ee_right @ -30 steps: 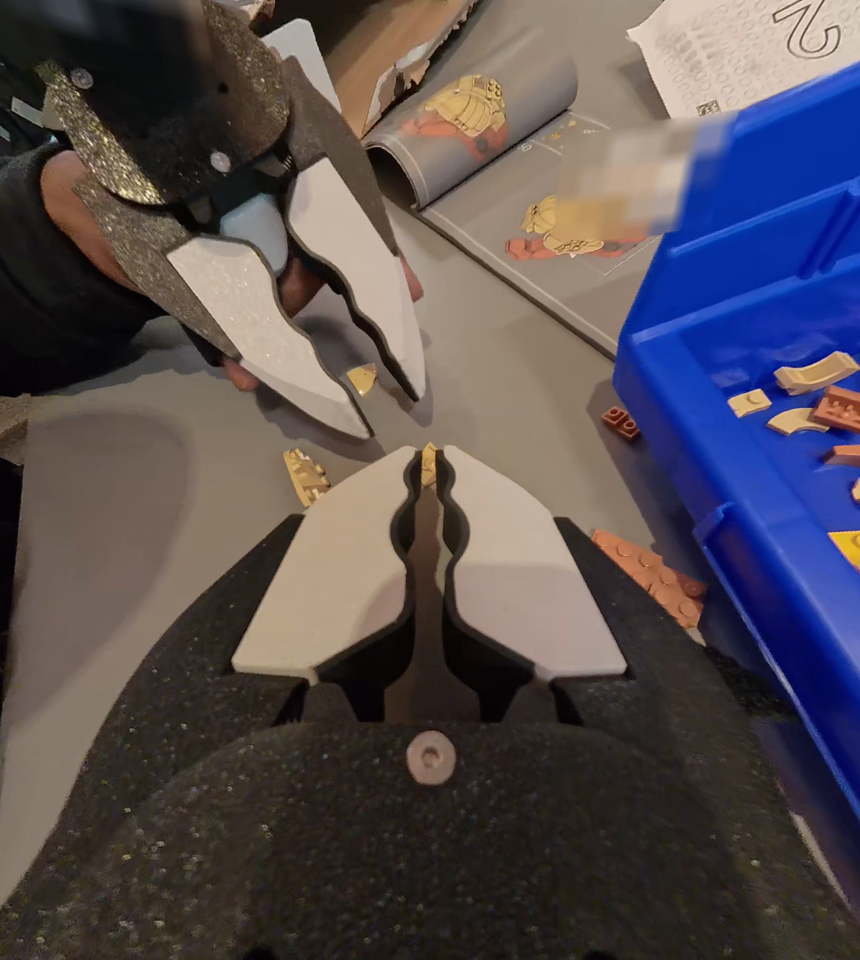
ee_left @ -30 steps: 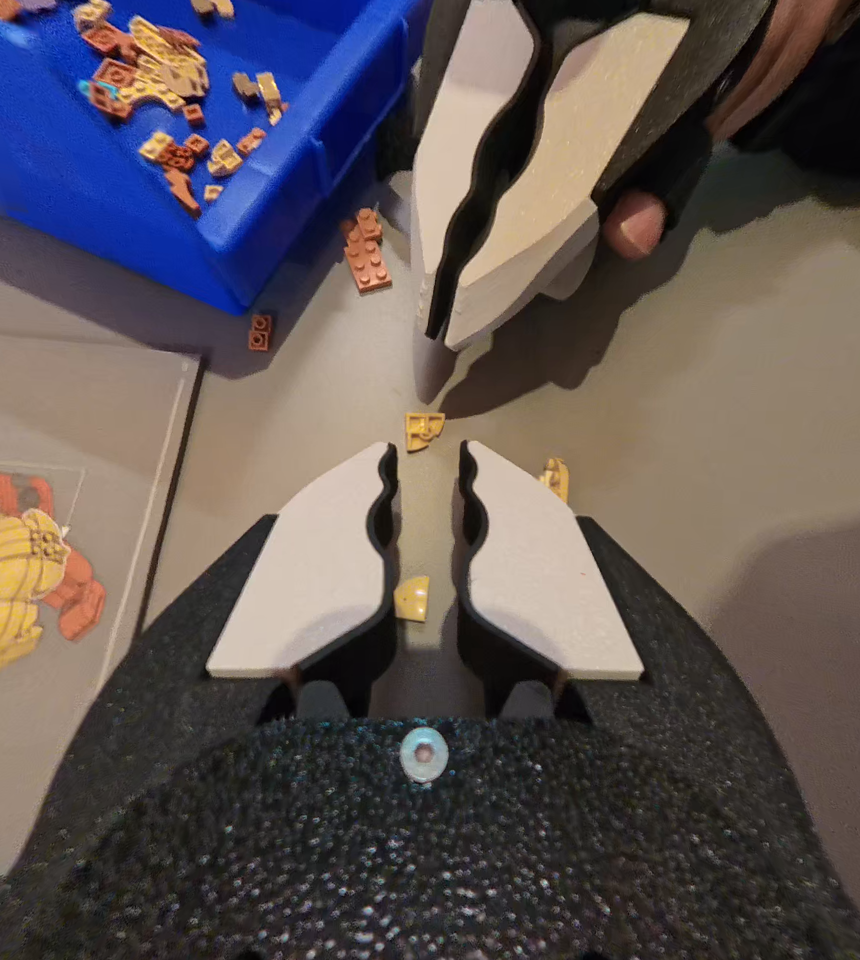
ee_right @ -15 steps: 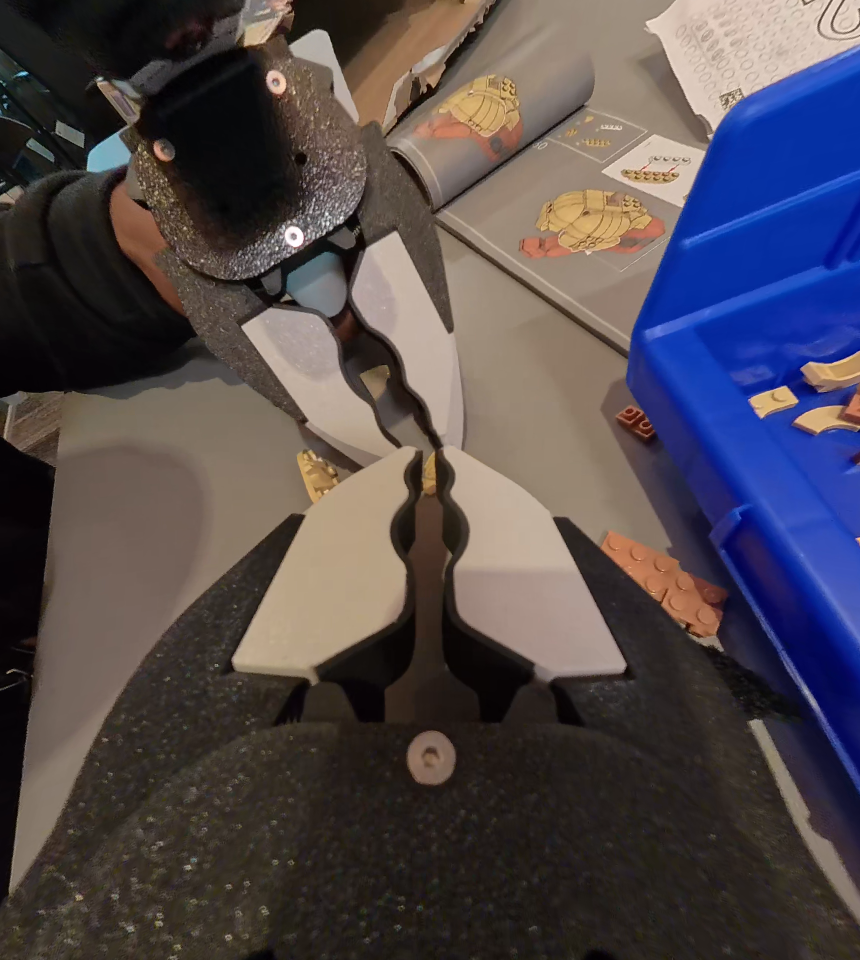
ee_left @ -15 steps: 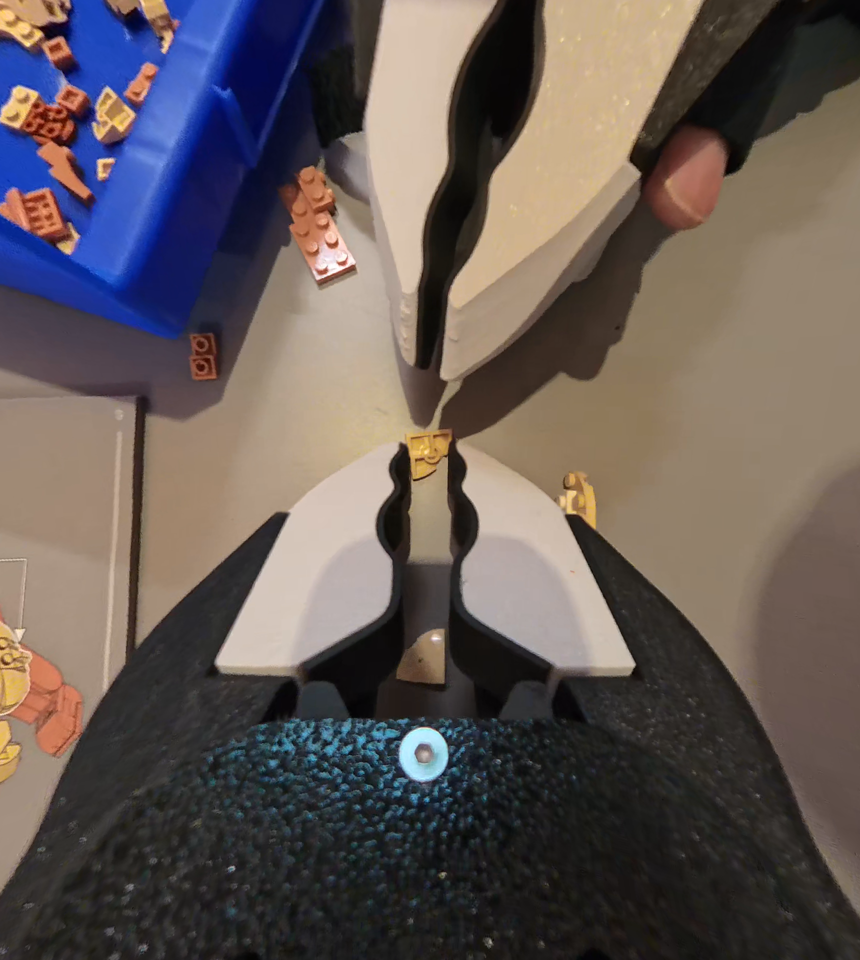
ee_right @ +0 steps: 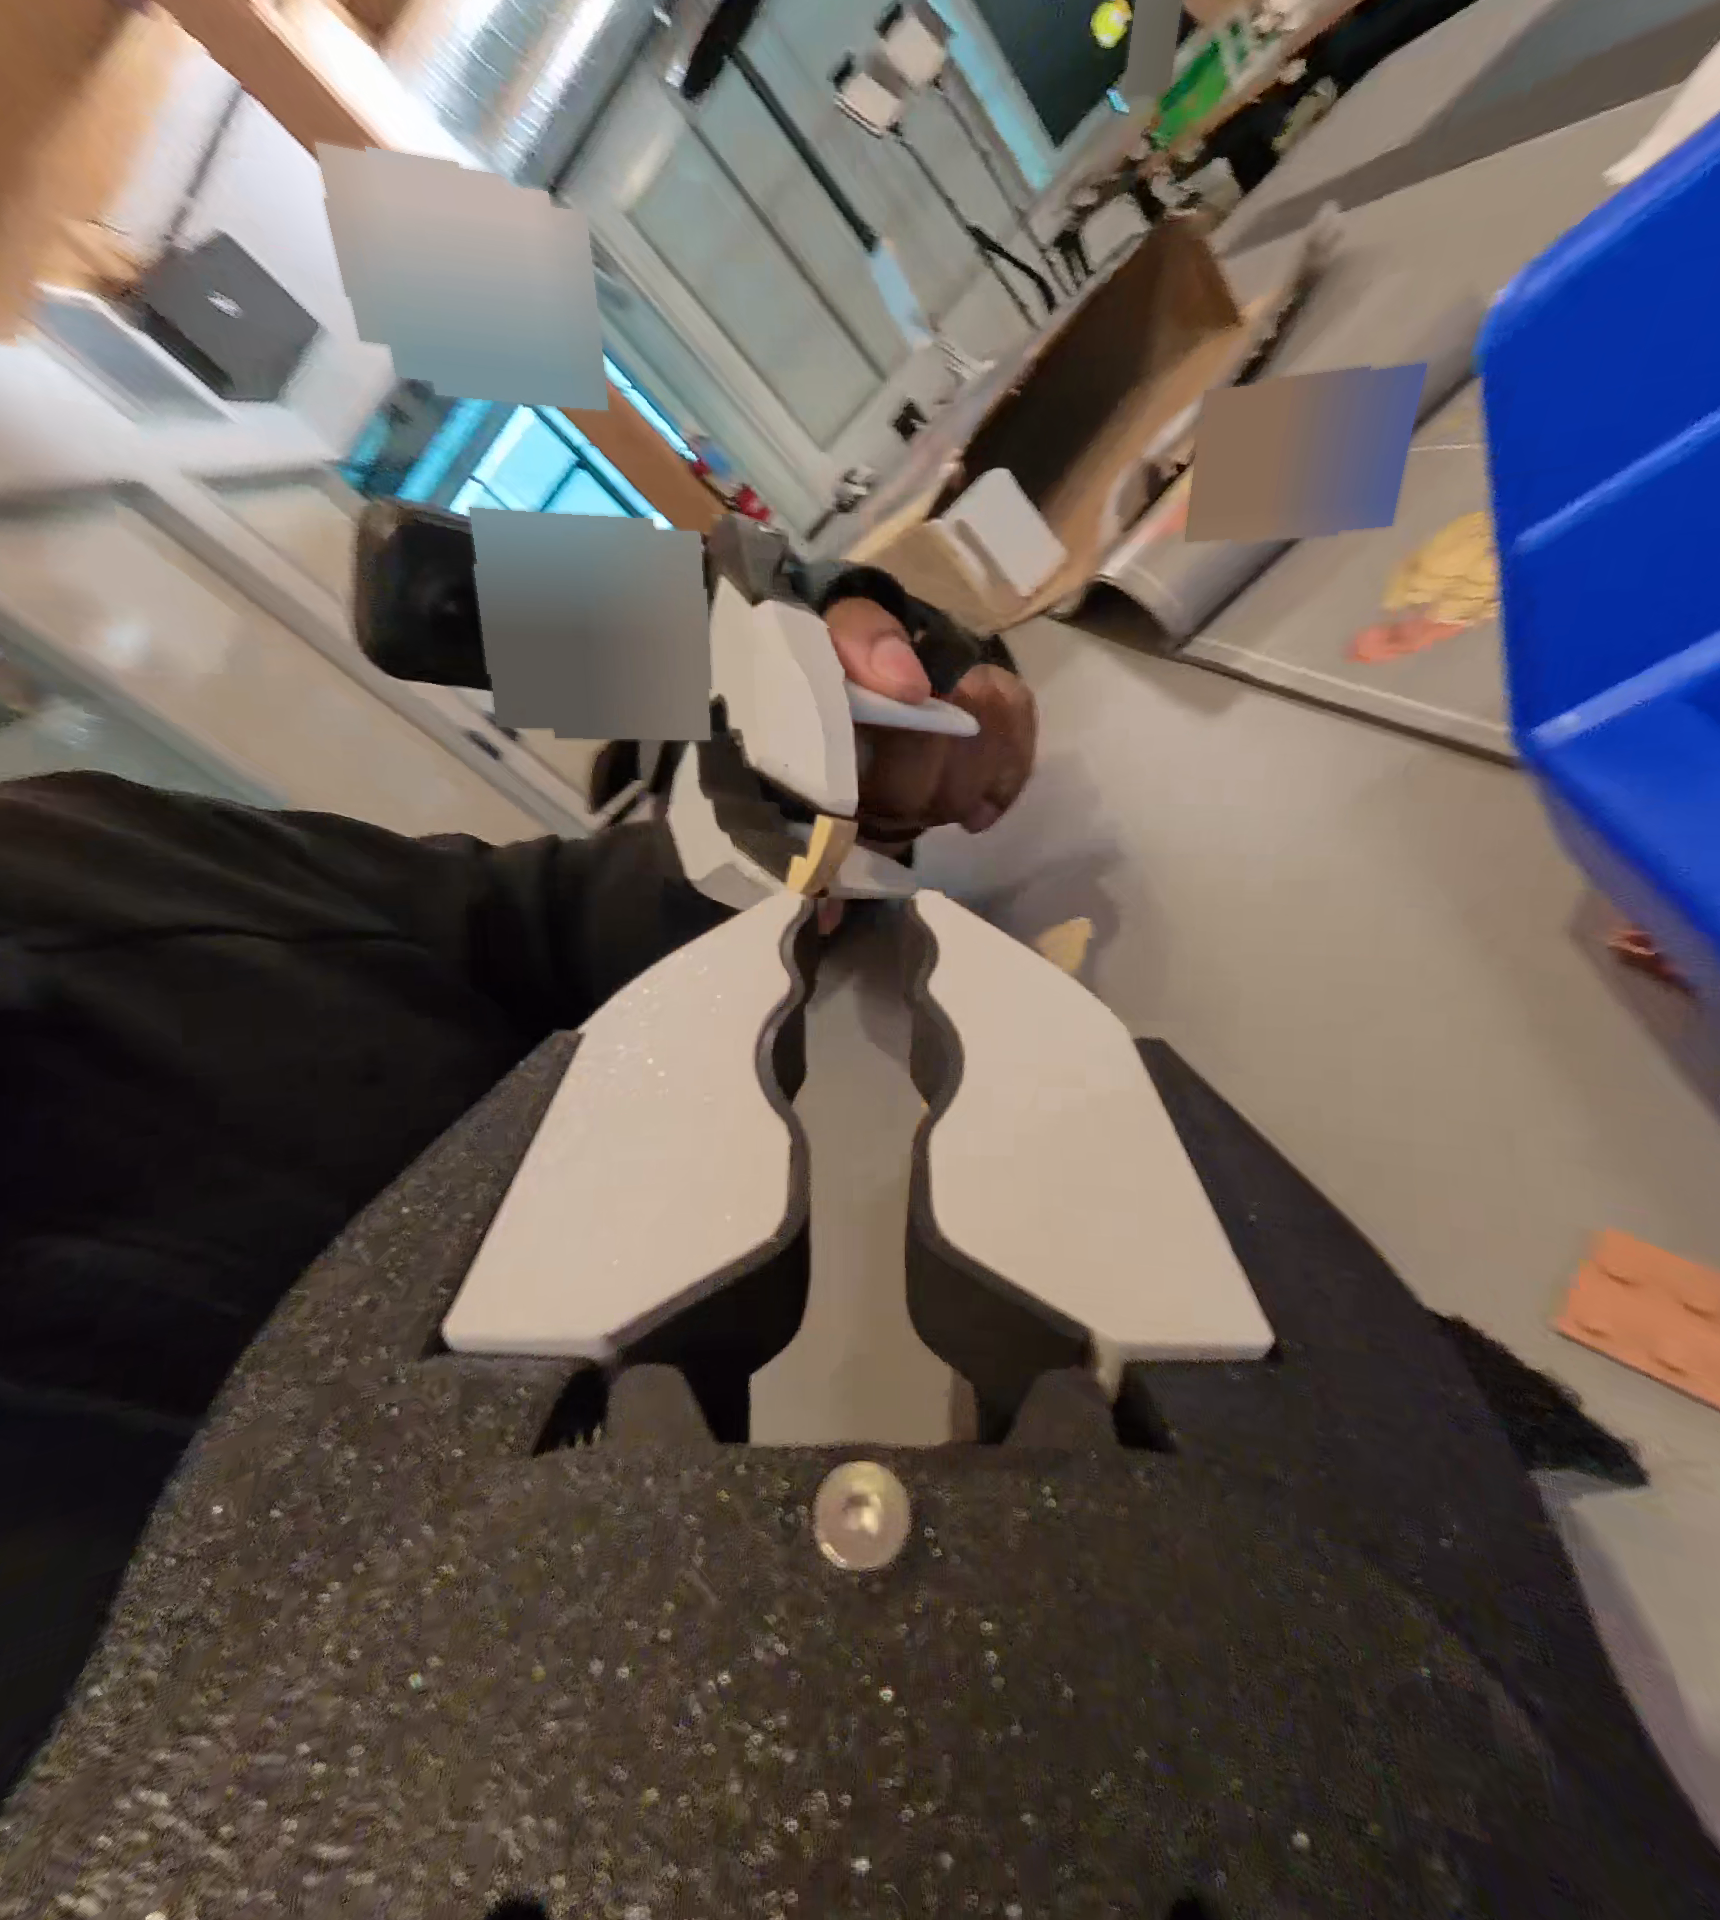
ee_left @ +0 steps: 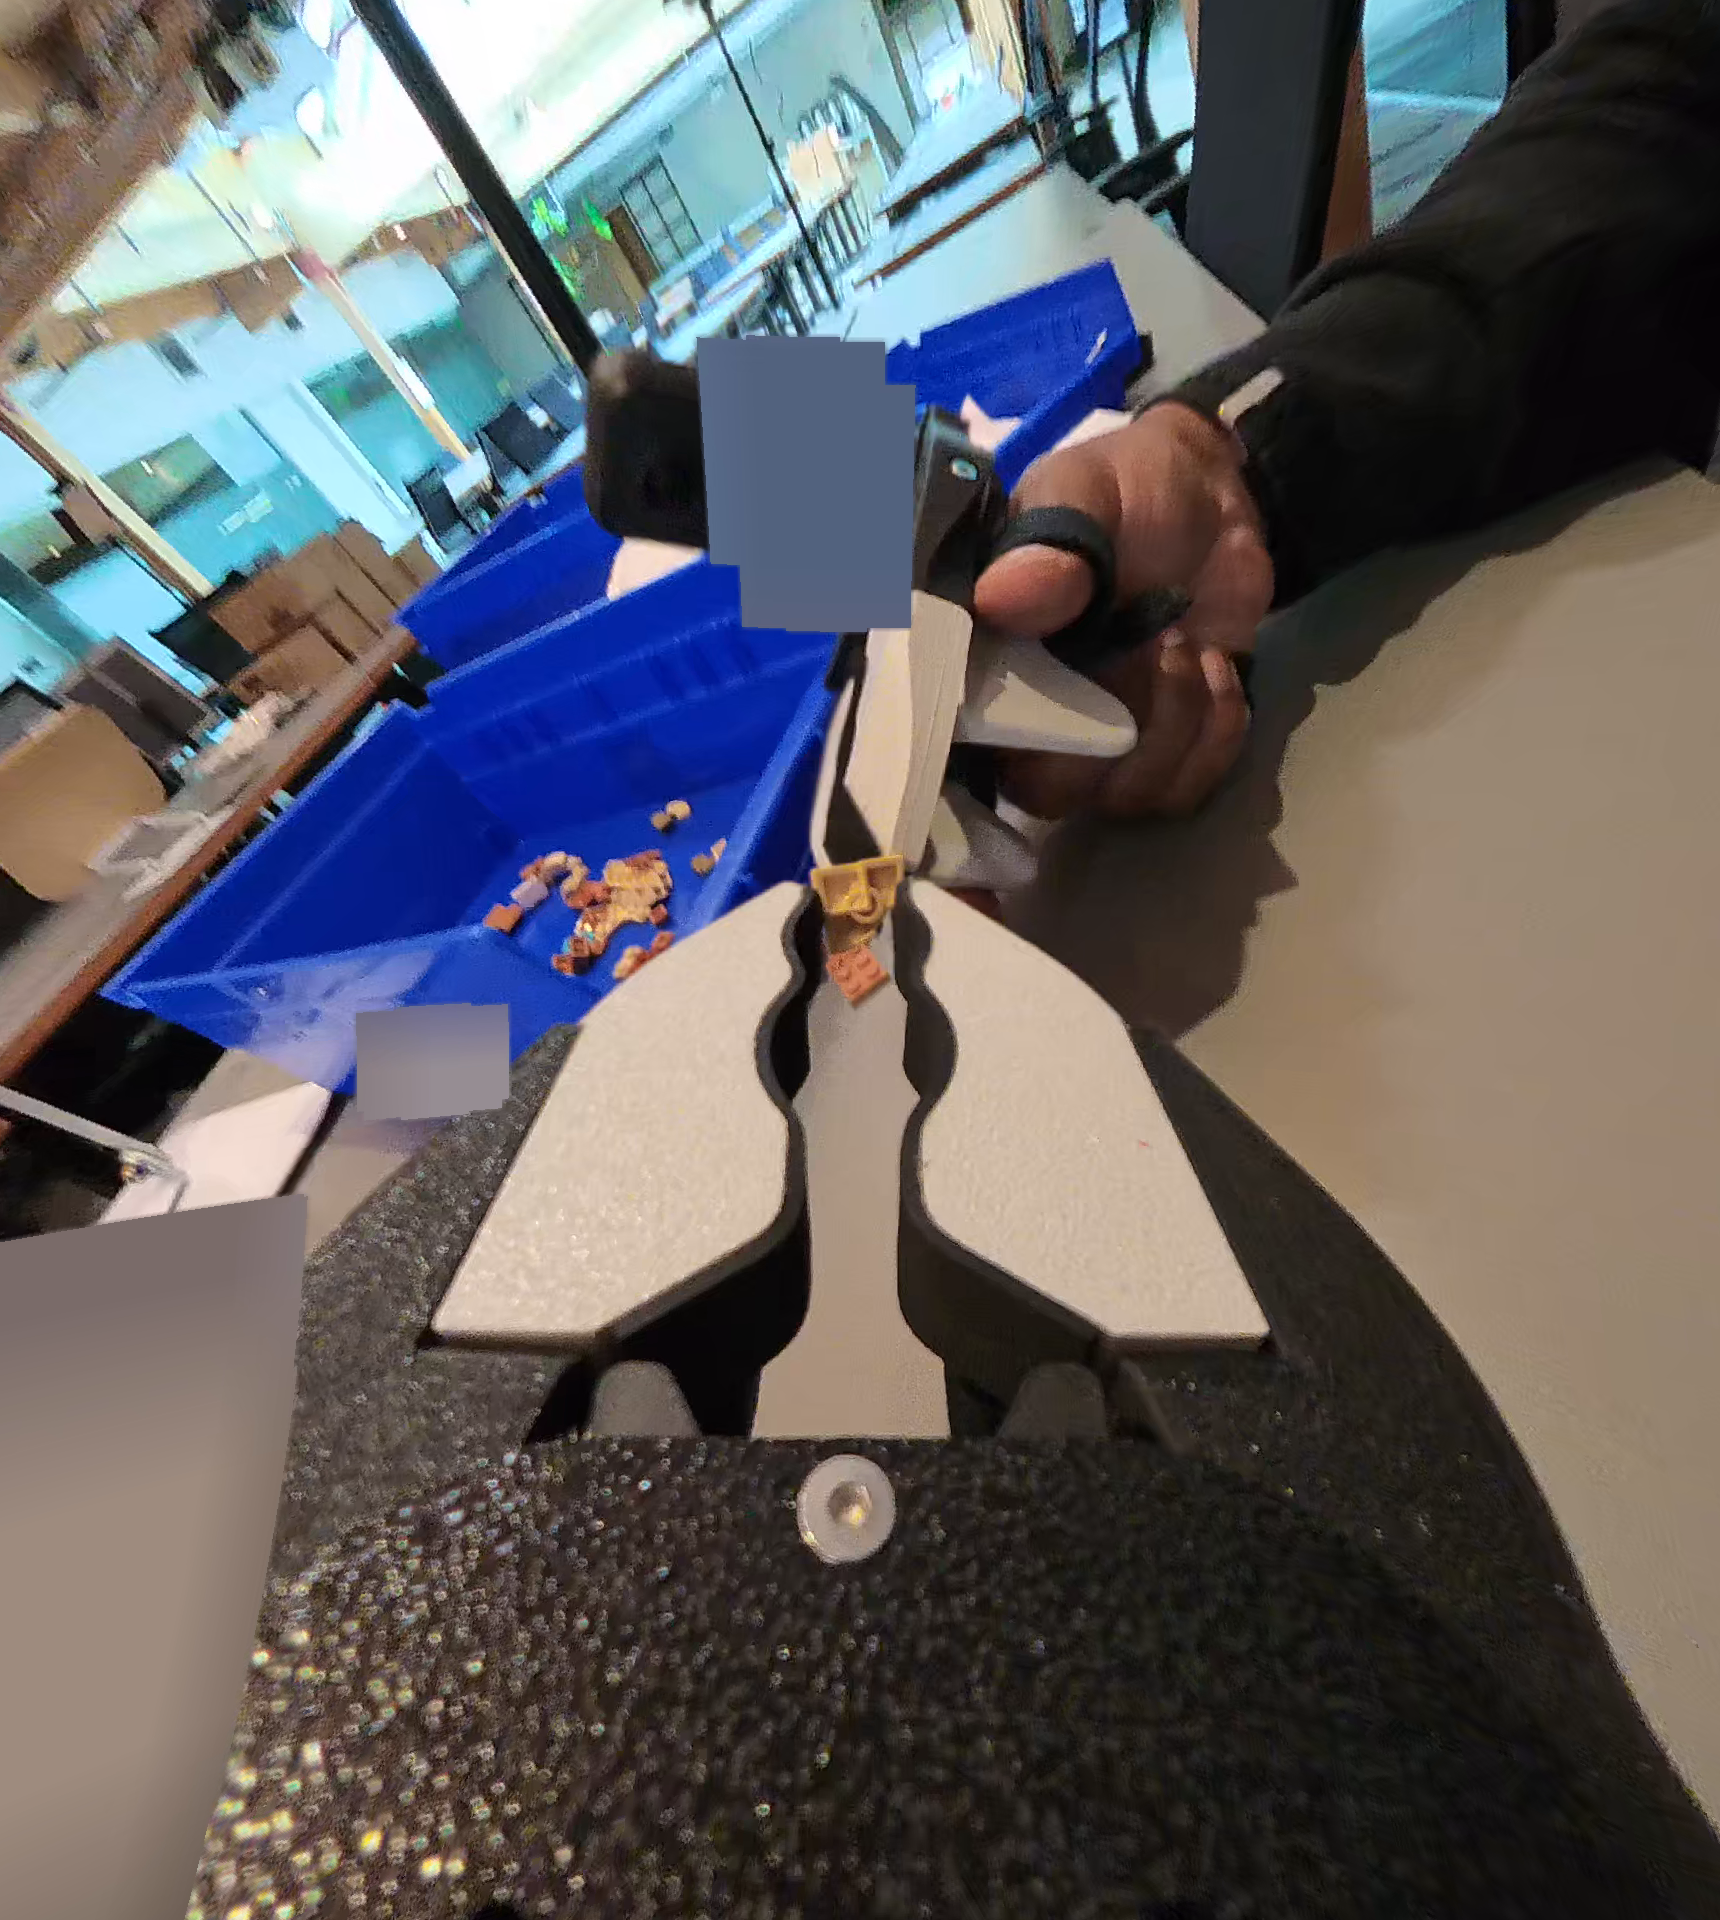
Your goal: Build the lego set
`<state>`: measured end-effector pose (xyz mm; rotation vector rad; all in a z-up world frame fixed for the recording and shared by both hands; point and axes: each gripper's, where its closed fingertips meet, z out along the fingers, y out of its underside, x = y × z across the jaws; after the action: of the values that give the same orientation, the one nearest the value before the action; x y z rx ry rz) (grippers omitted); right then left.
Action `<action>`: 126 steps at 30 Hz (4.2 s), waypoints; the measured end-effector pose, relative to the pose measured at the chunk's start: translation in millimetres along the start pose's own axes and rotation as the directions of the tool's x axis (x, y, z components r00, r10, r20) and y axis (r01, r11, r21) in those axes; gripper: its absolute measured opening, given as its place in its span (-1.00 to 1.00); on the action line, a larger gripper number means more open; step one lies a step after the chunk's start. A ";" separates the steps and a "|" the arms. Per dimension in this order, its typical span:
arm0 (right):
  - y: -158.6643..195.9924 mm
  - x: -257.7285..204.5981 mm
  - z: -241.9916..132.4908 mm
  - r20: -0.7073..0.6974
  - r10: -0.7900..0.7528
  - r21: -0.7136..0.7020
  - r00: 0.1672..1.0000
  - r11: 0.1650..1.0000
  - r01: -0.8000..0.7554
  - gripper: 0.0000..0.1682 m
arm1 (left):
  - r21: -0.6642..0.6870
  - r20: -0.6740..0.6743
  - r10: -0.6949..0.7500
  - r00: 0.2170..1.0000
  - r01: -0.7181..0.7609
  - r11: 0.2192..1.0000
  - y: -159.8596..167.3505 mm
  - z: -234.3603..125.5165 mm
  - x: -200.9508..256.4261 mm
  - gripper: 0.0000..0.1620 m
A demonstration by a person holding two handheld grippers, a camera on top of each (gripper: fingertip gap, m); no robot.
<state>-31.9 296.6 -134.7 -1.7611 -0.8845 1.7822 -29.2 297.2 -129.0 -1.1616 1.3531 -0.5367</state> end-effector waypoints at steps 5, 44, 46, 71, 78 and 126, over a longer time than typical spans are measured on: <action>-1.9 -19.5 4.1 0.132 0.020 0.035 0.991 0.999 -0.025 -0.74 | 0.089 0.015 0.036 0.999 -0.037 0.995 -16.0 -5.0 1.8 -0.84; -8.5 -63.8 4.9 0.442 0.141 0.089 0.886 0.976 -0.200 -0.65 | 0.284 0.099 0.164 0.981 -0.186 0.941 -46.8 -13.9 10.4 -0.85; -7.6 -65.7 5.1 0.447 0.141 0.083 0.883 0.977 -0.198 -0.64 | 0.281 0.108 0.188 0.976 -0.212 0.936 -47.5 -13.1 11.8 -0.85; -6.2 -58.8 8.5 0.352 0.090 0.101 0.932 0.986 -0.134 -0.83 | 0.172 0.187 0.425 0.886 -0.456 0.873 -46.2 -11.4 17.2 -0.84; -15.2 -41.4 4.6 0.048 -0.208 0.170 0.977 0.966 0.197 -0.84 | 0.149 0.190 0.311 0.931 -0.340 0.928 -36.1 -10.8 3.5 -0.81; 15.1 -23.2 13.1 -0.219 -0.919 -0.269 0.328 0.380 0.885 -0.70 | -0.293 -0.415 -0.907 0.068 0.934 0.204 -15.3 -5.3 26.9 -0.94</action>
<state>-42.1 268.1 -130.4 -1.0900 -1.4307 0.6357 -23.8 266.3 -127.3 -1.8869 0.7495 -1.9858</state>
